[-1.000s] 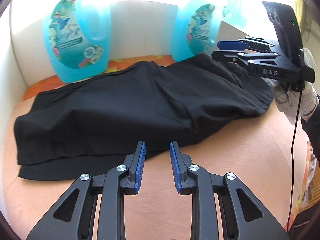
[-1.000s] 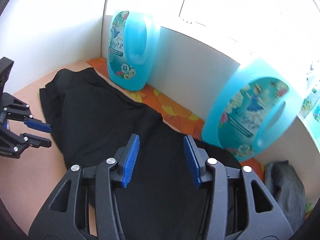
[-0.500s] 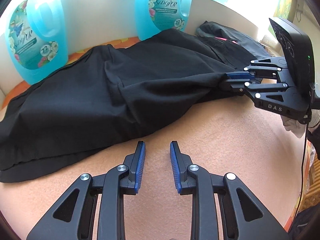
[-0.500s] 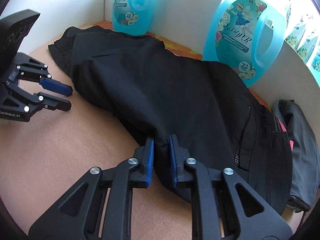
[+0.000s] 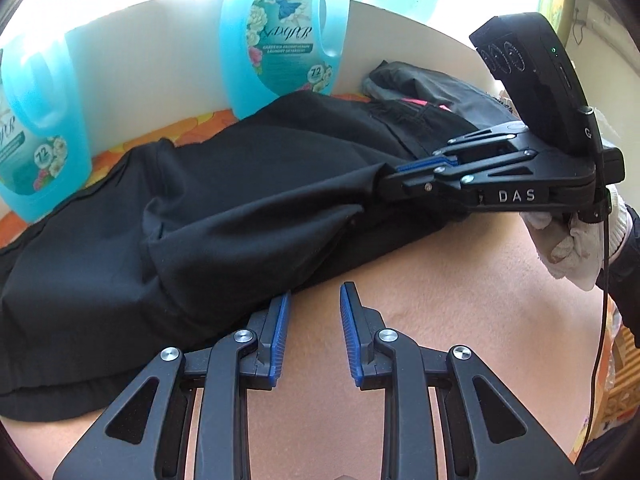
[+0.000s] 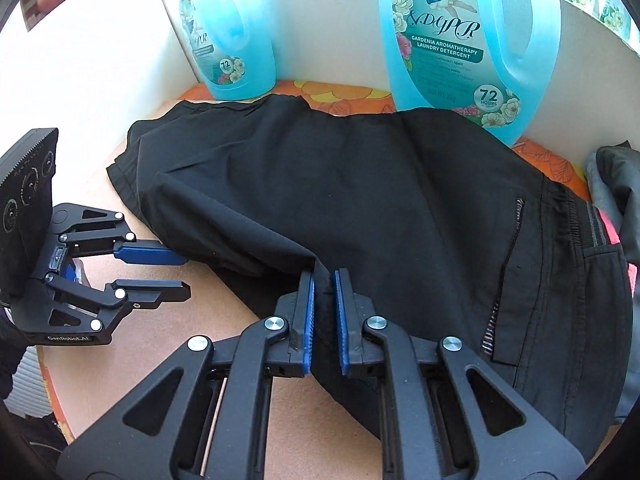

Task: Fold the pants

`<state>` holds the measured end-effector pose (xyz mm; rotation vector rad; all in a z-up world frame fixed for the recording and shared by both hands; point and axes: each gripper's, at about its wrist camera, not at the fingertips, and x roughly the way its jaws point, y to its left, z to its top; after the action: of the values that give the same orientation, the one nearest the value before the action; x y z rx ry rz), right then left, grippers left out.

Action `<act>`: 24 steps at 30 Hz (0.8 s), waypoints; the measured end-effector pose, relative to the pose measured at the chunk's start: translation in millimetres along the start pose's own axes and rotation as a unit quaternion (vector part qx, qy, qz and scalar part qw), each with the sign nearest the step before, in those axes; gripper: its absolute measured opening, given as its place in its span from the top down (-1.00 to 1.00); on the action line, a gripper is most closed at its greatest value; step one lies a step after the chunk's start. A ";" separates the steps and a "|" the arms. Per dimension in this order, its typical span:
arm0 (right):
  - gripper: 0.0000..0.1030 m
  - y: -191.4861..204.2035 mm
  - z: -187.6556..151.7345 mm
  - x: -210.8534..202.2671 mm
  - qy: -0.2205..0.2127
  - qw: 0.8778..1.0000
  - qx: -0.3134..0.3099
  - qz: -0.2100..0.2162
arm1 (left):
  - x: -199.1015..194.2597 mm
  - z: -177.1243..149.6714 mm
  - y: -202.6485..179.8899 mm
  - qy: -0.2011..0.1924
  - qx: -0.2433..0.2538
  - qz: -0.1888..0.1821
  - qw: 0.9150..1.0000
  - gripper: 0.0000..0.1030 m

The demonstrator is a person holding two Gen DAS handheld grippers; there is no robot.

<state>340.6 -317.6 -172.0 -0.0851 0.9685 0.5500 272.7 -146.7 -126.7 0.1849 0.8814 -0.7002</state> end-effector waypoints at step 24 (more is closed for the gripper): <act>-0.56 -67.6 -126.0 -119.5 -0.125 0.954 0.230 -0.148 | 39.2 22.6 -26.7 -0.009 0.058 -0.029 0.998 0.91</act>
<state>224.8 -463.0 -160.3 0.2504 0.7948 0.0464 287.4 -195.8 -138.7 0.2567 0.8326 -0.8068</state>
